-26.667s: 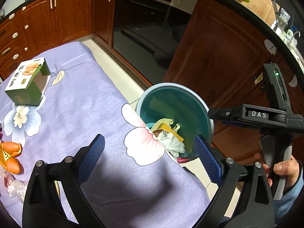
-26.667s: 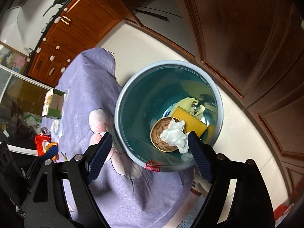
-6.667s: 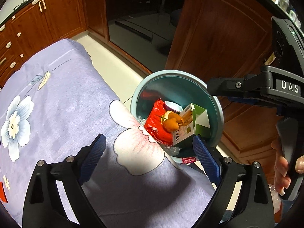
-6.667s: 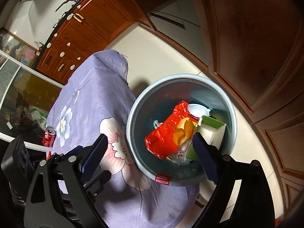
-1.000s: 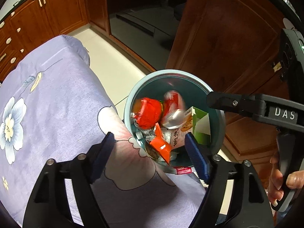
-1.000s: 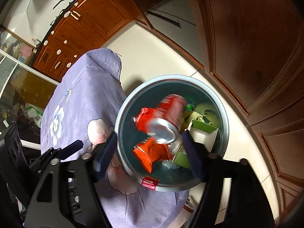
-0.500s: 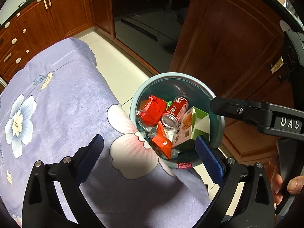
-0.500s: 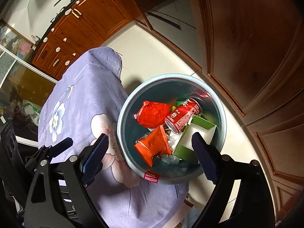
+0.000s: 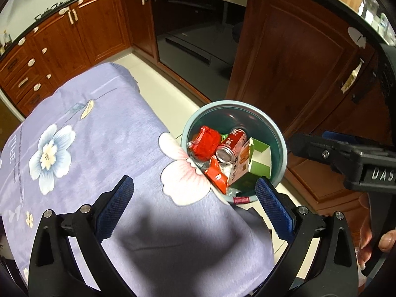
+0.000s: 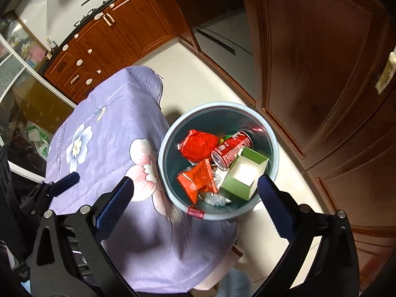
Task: Collect trash
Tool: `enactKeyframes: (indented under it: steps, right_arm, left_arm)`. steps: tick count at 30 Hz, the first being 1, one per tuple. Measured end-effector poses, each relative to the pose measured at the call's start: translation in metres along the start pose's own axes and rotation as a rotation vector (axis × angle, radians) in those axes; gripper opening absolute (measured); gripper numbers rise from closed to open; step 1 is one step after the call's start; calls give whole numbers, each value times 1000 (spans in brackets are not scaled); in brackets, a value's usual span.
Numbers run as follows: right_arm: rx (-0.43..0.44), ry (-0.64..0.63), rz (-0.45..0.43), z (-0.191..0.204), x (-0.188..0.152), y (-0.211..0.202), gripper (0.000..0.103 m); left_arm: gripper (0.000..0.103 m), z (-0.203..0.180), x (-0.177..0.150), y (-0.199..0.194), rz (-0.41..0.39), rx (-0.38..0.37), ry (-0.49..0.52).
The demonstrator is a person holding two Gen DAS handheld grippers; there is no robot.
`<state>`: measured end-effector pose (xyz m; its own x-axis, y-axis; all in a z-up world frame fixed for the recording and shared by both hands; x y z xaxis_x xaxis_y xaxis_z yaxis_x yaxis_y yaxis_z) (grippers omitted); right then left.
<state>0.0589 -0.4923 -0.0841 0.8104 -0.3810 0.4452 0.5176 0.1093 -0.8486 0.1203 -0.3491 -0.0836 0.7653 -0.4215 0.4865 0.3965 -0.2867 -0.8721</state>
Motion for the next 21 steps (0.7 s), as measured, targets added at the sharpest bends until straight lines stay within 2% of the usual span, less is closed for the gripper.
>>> enactKeyframes:
  steps: [8,21]
  right_arm:
    - [-92,-71,1,7,-24,-21,96]
    - [-152,-95,46,8,-72,-31,96]
  left_arm:
    - [99,10,-19,-17,2,23,-30]
    - [99,30,-65,-37,4,72,-47]
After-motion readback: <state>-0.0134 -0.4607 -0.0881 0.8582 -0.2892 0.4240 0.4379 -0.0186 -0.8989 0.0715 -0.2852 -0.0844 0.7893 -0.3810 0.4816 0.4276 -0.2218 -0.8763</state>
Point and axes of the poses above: each gripper's, at about its wrist camera, not at the fingertips, and y roughly the way its jaws point, z to its left, x to its top, the point moved 6 cm from there along y, roughly the way its jaws point, and after that the axes turned 5 degrees about -y, right-handed, at the moved point
